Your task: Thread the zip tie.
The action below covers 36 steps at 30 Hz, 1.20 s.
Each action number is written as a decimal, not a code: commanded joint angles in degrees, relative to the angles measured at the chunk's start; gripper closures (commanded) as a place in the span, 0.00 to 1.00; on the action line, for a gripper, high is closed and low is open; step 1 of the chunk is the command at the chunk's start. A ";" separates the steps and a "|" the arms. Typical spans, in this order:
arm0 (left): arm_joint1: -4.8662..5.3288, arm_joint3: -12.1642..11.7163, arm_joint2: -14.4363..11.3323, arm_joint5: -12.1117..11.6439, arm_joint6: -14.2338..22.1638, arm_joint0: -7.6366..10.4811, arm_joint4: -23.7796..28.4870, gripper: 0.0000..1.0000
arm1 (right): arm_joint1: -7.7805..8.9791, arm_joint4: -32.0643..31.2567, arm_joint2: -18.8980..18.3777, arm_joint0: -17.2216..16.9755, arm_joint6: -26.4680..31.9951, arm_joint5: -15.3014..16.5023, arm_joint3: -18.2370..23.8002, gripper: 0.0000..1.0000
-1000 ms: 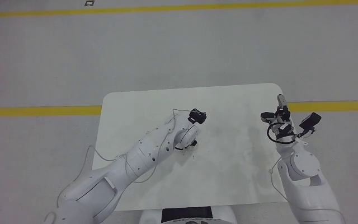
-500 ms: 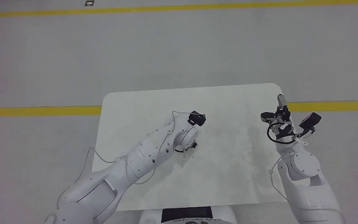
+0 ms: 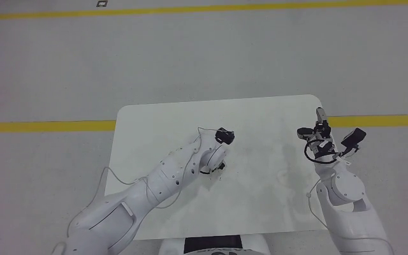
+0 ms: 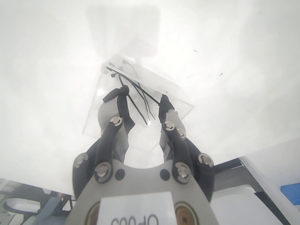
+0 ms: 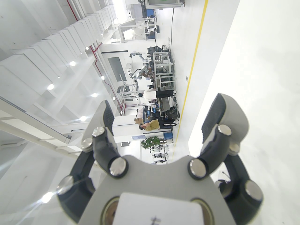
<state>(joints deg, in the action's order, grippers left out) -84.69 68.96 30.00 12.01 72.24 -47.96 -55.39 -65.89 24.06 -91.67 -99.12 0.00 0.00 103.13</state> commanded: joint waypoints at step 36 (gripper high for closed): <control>-1.07 -1.54 -0.73 0.50 -0.16 0.60 0.29 0.89 | 0.00 0.00 0.00 0.00 0.00 0.00 0.00 0.00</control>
<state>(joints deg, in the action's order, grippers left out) -85.76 67.39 29.28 12.47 72.05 -47.36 -55.02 -65.89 24.06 -91.67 -99.12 0.00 0.00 103.13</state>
